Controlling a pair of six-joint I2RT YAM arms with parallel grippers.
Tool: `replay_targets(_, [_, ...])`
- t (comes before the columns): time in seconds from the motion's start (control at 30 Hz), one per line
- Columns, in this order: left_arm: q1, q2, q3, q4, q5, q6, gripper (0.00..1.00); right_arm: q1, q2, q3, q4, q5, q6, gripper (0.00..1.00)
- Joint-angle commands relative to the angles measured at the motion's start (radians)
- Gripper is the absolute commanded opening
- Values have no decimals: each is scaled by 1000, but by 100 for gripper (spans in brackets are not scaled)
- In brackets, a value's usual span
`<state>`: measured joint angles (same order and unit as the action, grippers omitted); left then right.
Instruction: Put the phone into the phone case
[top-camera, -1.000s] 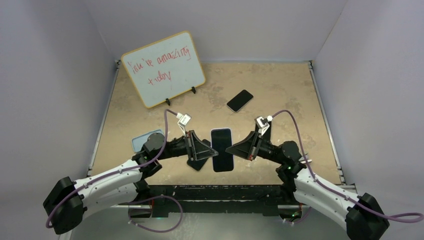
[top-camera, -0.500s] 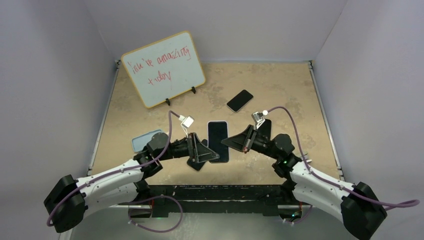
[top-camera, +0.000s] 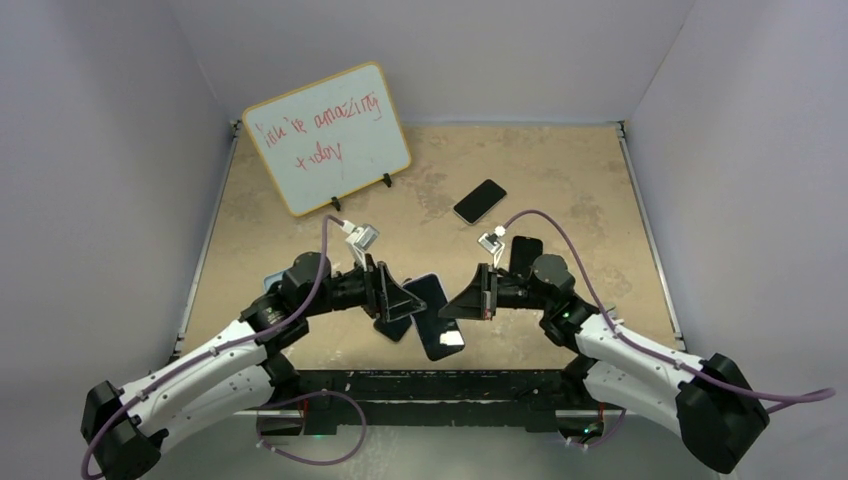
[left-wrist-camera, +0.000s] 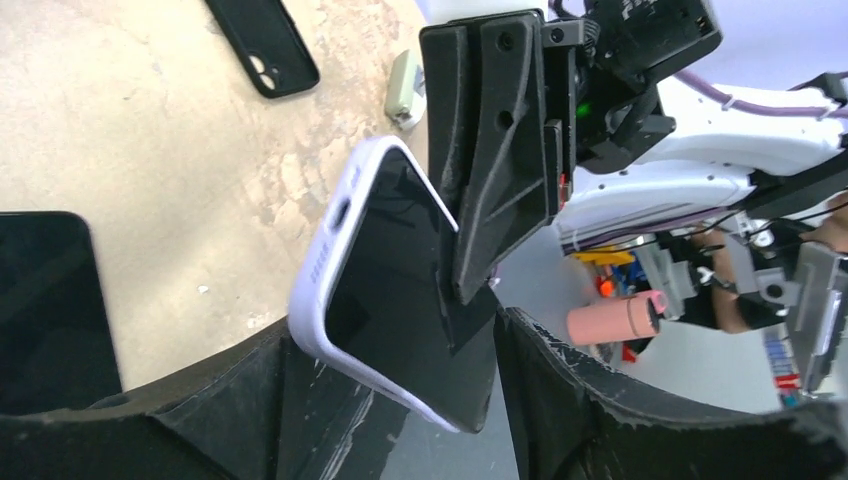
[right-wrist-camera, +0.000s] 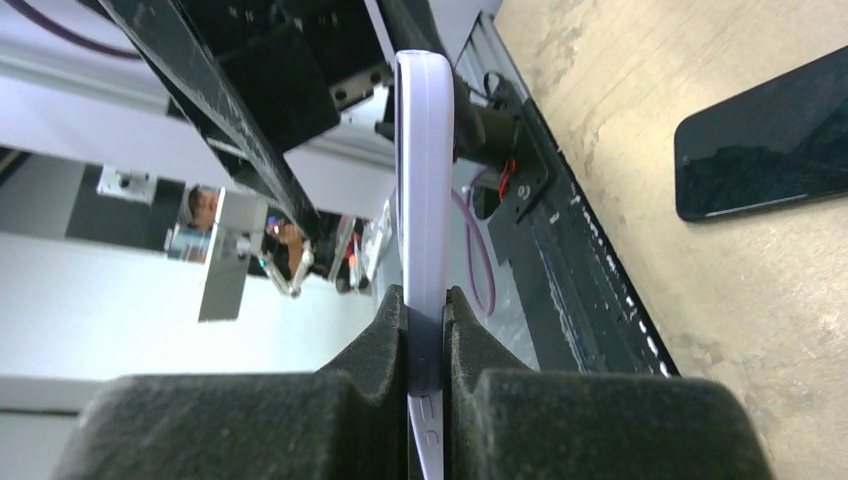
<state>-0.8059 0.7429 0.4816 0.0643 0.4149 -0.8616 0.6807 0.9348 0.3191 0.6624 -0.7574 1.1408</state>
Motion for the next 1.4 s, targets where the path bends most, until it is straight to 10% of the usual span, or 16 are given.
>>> replay_targets(0.0, [7, 20, 110, -212, -9, 168, 68, 0, -23, 57, 20, -157, -76, 0])
replay_targets(0.33, [8, 152, 177, -188, 217, 201, 66, 0, -45, 112, -96, -226, -161, 0])
replay_targets(0.57, [9, 193, 139, -16, 311, 107, 15, 1, -12, 145, -182, -231, -204, 5])
replay_targets(0.67, [19, 203, 110, 60, 305, 9, 1, -6, -43, 168, -290, -85, -227, 27])
replay_targets(0.93, [107, 138, -58, 418, 223, -367, 0, -13, -238, 80, -253, 253, -69, 82])
replay_targets(1.37, [157, 62, -170, 745, 50, -636, 0, -13, -538, -53, -279, 485, 118, 99])
